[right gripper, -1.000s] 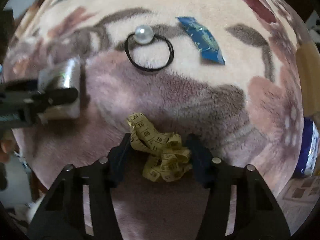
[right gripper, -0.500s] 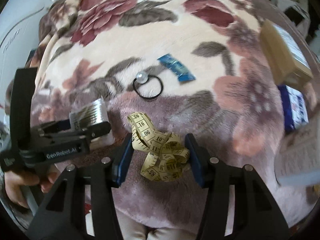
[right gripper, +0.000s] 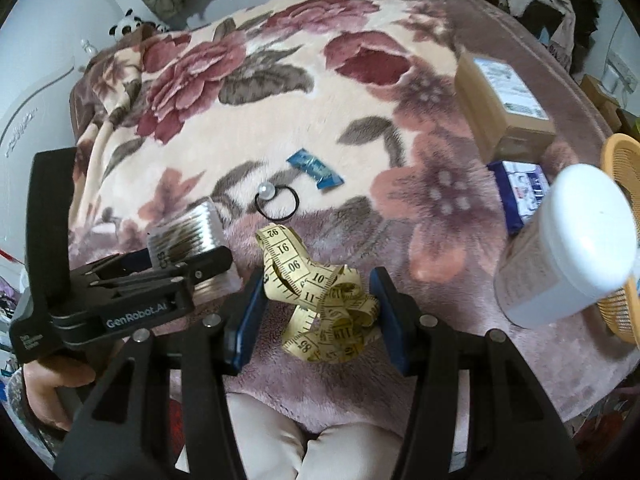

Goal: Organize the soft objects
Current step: 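Carry the swab box with the left gripper while the right gripper carries the tape measure to the basket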

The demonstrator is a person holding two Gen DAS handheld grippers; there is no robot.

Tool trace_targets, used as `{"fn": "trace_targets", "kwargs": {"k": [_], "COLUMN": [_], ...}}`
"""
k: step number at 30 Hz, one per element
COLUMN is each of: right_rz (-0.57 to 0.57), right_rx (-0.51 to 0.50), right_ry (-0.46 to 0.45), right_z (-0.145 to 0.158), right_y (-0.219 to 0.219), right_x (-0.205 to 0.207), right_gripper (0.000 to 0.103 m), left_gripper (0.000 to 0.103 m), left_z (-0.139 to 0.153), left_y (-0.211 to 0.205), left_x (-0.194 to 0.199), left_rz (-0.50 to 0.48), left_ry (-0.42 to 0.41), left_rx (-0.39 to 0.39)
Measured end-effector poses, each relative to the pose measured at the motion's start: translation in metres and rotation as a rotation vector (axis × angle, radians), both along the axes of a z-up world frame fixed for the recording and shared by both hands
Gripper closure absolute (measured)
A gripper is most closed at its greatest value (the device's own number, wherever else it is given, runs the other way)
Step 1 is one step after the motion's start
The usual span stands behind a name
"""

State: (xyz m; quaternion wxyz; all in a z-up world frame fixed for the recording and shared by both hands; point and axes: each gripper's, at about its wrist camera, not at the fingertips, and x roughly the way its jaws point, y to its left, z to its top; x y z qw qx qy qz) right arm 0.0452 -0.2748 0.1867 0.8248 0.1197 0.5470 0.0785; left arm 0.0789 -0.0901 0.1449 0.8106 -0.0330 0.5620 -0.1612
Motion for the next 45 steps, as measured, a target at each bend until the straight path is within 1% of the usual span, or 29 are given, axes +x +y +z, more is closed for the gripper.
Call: {"fn": "trace_targets", "kwargs": {"k": [7, 13, 17, 45], "right_rz": [-0.035, -0.067, -0.091, -0.22], "right_rx": [0.003, 0.001, -0.004, -0.036], "right_ry": [-0.03, -0.058, -0.075, -0.14], "right_z": [0.018, 0.034, 0.043, 0.073], "right_y": [-0.019, -0.039, -0.053, -0.139], "right_x": [-0.009, -0.016, -0.021, -0.048], "right_gripper": [0.05, 0.05, 0.05, 0.05], "left_gripper": [0.024, 0.024, 0.024, 0.024], "left_z": [0.02, 0.038, 0.045, 0.07], "left_y": [-0.025, -0.052, -0.069, -0.177], "left_x": [-0.007, -0.013, -0.017, -0.041], "left_rz": [-0.042, -0.083, -0.112, -0.285], "left_ry": [-0.007, -0.036, -0.046, -0.075], "left_rx": [-0.016, -0.017, -0.013, 0.0]}}
